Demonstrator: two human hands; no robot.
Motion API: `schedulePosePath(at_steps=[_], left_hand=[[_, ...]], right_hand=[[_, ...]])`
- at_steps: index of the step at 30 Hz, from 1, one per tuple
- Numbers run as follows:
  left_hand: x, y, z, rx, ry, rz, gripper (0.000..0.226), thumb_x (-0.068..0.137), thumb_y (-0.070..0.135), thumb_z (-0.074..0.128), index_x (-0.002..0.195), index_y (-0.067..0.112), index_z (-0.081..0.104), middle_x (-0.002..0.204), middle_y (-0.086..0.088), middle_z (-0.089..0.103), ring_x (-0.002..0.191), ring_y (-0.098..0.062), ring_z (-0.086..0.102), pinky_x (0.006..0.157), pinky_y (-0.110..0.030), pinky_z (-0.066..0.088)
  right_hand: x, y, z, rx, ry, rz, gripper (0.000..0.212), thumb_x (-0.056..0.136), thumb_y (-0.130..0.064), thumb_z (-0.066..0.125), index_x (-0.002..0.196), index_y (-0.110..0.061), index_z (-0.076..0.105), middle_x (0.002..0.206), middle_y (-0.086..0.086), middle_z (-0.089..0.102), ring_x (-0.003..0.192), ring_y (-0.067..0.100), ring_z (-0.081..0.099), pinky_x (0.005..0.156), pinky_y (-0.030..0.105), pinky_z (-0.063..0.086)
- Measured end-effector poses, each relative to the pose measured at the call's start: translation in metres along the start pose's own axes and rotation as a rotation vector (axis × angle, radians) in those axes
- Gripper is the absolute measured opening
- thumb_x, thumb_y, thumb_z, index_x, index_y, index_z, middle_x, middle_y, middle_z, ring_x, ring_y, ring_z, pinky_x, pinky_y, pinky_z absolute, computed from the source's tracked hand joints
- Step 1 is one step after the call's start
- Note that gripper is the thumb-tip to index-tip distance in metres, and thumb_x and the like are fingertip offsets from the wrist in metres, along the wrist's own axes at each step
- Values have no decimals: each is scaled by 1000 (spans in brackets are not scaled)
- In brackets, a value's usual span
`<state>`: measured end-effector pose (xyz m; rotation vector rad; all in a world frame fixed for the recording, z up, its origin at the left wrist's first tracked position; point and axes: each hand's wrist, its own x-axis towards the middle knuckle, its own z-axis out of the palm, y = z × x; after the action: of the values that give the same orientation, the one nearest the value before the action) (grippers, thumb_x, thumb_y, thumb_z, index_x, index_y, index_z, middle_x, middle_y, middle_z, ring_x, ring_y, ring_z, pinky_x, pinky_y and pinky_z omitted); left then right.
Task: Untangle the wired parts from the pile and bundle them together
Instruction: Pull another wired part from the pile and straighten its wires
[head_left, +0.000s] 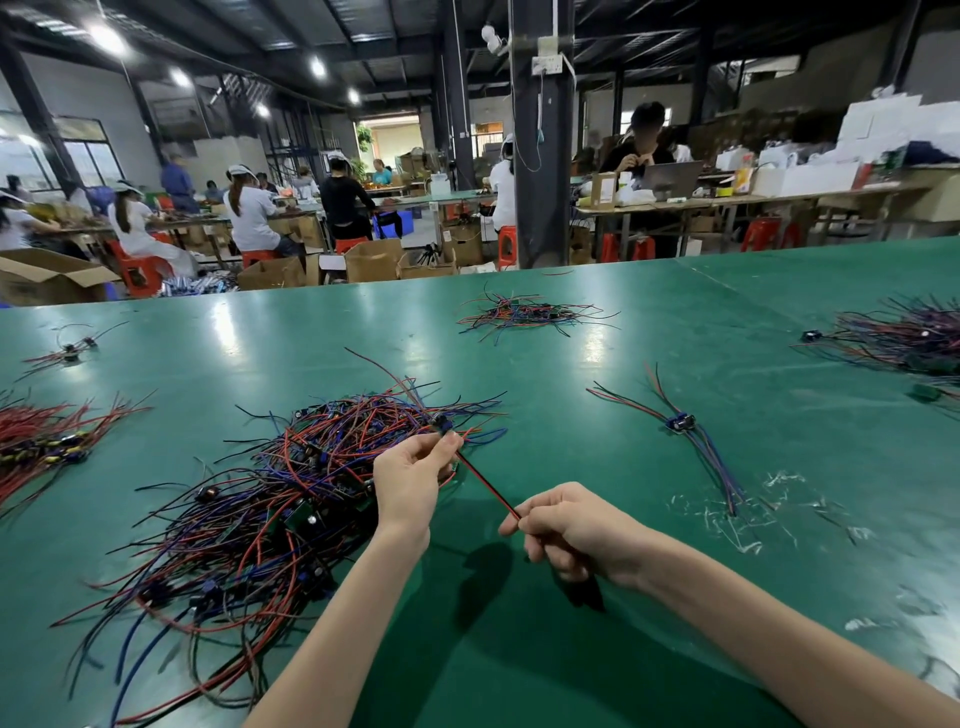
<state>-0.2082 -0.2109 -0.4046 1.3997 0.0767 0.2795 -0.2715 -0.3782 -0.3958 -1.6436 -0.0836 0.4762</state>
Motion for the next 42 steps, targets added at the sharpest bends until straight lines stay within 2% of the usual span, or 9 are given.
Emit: schedulePosePath(at_steps=[6, 9, 17, 21, 27, 31, 35, 38, 42], left_hand=[[0, 2, 0, 5, 19, 18, 6, 84, 7, 68, 84, 2, 71, 79, -10, 65, 63, -10, 52, 56, -10, 47], [-1, 2, 0, 8, 15, 20, 3, 83, 8, 69, 81, 7, 71, 79, -9, 67, 66, -10, 55, 61, -14, 49], [-2, 1, 1, 12, 10, 38, 6, 82, 10, 72, 76, 13, 72, 75, -3, 69, 68, -9, 59, 62, -15, 50], [-5, 1, 3, 42, -1, 54, 7, 80, 11, 74, 74, 13, 71, 66, 1, 64, 59, -7, 51, 58, -12, 47], [-5, 3, 0, -35, -63, -35, 17, 85, 12, 68, 69, 11, 73, 66, -2, 63, 57, -8, 50, 63, -19, 48], [-10, 5, 5, -122, -170, -112, 24, 86, 9, 65, 64, 12, 73, 69, 0, 69, 56, -6, 53, 59, -16, 49], [-22, 8, 14, -118, -303, -167, 25, 82, 10, 67, 59, 14, 74, 69, -3, 70, 52, -6, 53, 59, -18, 48], [-34, 8, 21, -119, -399, -182, 11, 72, 14, 70, 63, 8, 71, 66, -7, 68, 52, -11, 58, 59, -21, 52], [-37, 7, 23, -127, -425, -176, 11, 75, 11, 68, 67, 4, 68, 68, -10, 68, 57, -17, 60, 62, -24, 55]], right_hand=[[0, -1, 1, -53, -27, -26, 31, 84, 8, 35, 87, -5, 63, 52, 5, 57, 30, 8, 36, 32, 13, 27], [0, -1, -2, -66, -1, 3, 31, 83, 6, 35, 86, -5, 64, 48, 3, 52, 29, 7, 32, 34, 12, 24], [-1, -3, 0, -39, 62, 58, 30, 83, 4, 33, 85, -5, 62, 47, 2, 45, 29, 8, 26, 35, 11, 22], [-1, -2, -1, -37, 74, 101, 26, 88, -1, 36, 85, -5, 61, 48, 1, 42, 29, 7, 23, 35, 10, 20], [-7, -8, -12, -96, -155, 23, 23, 84, -5, 40, 89, -12, 61, 57, 7, 59, 31, 9, 36, 31, 15, 25], [-9, -16, -22, -188, -337, 63, 26, 85, -34, 46, 100, -20, 61, 87, 11, 73, 32, 8, 29, 30, 17, 20], [-5, -15, -23, -164, -119, -36, 31, 95, -41, 47, 98, -16, 65, 94, 9, 74, 31, 6, 27, 30, 16, 17], [-2, -11, -21, -51, 43, -132, 23, 93, -30, 56, 84, -13, 68, 85, 12, 73, 30, 6, 30, 29, 13, 17], [-2, -9, -18, -8, 125, -192, 26, 90, -20, 60, 65, -15, 67, 78, 13, 69, 31, 4, 33, 29, 14, 20]])
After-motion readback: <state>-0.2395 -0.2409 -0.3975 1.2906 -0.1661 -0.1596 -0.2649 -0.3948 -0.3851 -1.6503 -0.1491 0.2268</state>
